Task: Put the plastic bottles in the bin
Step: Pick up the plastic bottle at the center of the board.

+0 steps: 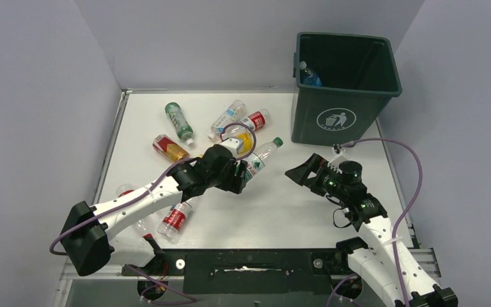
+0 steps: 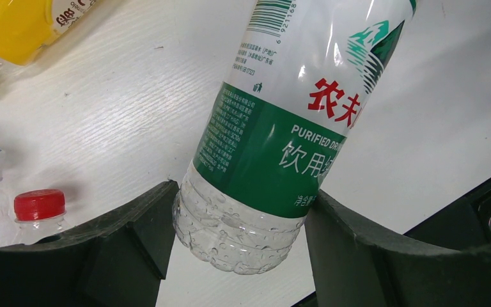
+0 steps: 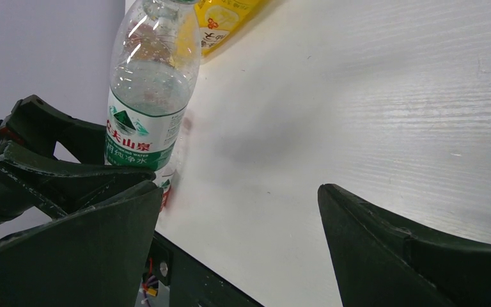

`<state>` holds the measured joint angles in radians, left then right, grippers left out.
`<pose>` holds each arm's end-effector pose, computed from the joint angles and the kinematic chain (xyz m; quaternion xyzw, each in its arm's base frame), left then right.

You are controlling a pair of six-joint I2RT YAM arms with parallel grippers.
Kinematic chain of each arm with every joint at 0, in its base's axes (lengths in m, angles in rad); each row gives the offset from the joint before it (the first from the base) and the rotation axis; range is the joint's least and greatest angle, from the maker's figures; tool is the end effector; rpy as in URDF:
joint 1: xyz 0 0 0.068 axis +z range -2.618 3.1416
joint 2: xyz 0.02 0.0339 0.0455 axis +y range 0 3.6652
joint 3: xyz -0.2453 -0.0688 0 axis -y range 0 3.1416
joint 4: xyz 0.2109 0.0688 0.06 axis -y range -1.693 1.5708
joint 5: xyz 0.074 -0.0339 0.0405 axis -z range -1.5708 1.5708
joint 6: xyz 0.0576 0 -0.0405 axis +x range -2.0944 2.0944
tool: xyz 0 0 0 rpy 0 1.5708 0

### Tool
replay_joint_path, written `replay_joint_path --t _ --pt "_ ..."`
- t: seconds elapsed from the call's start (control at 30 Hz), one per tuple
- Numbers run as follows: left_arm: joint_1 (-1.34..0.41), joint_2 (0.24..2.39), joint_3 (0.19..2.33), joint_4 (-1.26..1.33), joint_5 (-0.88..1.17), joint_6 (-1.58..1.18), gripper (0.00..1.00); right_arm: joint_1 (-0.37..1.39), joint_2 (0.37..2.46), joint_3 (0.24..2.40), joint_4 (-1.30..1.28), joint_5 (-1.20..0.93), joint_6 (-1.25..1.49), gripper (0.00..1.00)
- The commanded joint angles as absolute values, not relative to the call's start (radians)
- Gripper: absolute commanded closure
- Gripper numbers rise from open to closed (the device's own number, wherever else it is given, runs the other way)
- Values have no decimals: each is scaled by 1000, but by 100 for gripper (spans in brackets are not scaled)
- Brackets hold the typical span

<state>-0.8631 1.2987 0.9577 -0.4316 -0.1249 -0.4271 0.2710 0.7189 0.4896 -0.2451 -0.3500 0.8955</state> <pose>0.1789 -0.1981 0.2442 0.1752 0.9031 -0.1872 0.3445 0.1569 0.0641 0.2270 0.1718 0.8277 0.4067 0.3465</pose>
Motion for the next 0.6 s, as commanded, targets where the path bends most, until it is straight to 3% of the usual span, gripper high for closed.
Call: replay_joint_path --t 0.0,0.57 --pt "-867 1269 966 -394 -115 -433 48 285 722 486 -178 -330 899 2" --pt "-868 1269 959 -387 -112 -436 49 306 728 479 -173 -314 905 2"
